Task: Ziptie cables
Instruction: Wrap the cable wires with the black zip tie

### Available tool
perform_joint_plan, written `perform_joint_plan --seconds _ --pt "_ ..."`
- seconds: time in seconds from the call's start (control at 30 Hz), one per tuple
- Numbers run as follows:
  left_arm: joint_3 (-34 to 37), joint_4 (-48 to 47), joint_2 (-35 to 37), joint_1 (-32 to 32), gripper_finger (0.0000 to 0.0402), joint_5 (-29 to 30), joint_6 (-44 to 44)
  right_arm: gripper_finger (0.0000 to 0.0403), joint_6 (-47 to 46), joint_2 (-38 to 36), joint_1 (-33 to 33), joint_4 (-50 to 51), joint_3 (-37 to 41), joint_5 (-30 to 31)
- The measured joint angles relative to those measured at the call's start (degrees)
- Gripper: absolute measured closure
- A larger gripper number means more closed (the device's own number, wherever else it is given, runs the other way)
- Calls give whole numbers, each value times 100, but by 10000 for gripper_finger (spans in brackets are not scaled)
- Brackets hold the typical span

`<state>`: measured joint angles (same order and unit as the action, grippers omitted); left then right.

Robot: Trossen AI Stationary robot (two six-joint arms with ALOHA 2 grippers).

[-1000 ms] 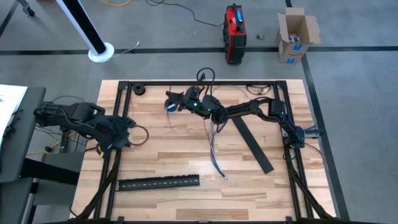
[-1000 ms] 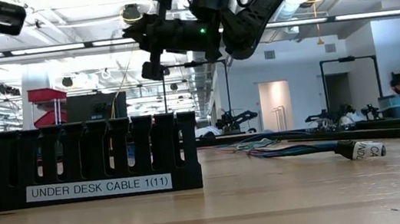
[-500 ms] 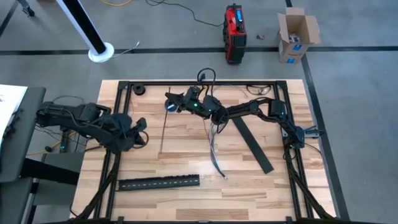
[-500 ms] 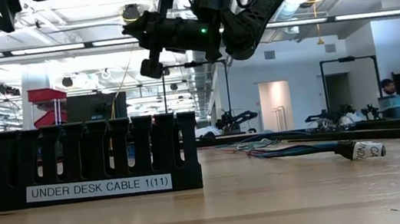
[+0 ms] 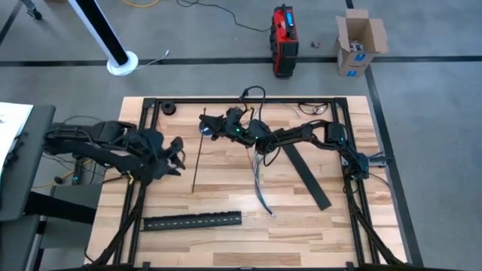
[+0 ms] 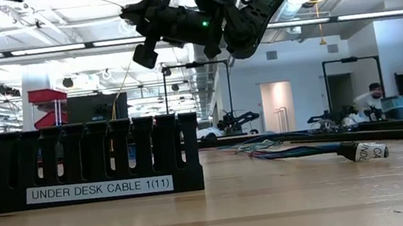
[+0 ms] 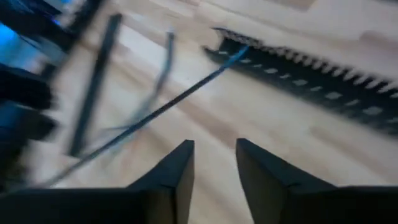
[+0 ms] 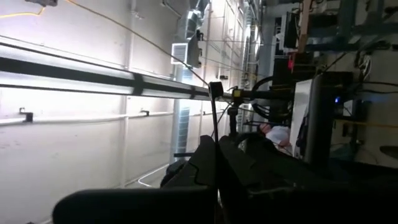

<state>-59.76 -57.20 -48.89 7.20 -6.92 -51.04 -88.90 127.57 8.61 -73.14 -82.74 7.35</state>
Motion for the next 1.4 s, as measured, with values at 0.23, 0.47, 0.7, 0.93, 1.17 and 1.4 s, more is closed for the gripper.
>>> perform_joint_plan --seconds 0.23,0.47,0.7,0.93,1.17,1.4 --pt "127 -70 49 -2 233 981 -2348 403 -67 -2 -40 -483 0 -13" --pt "294 1042 64 6 230 2024 -4347 403 -110 4 -47 -520 0 -41" --pt "209 1158 215 291 230 1844 -4691 403 -79 4 -51 -555 0 -163" --pt "209 1223 140 766 230 1670 -4882 403 -60 4 -6 -546 0 -227" --pt "209 1536 58 774 230 1746 -5418 403 -62 4 17 -536 0 -292" --pt "209 1818 -269 772 230 1576 -5458 403 -64 4 15 -533 0 -297"
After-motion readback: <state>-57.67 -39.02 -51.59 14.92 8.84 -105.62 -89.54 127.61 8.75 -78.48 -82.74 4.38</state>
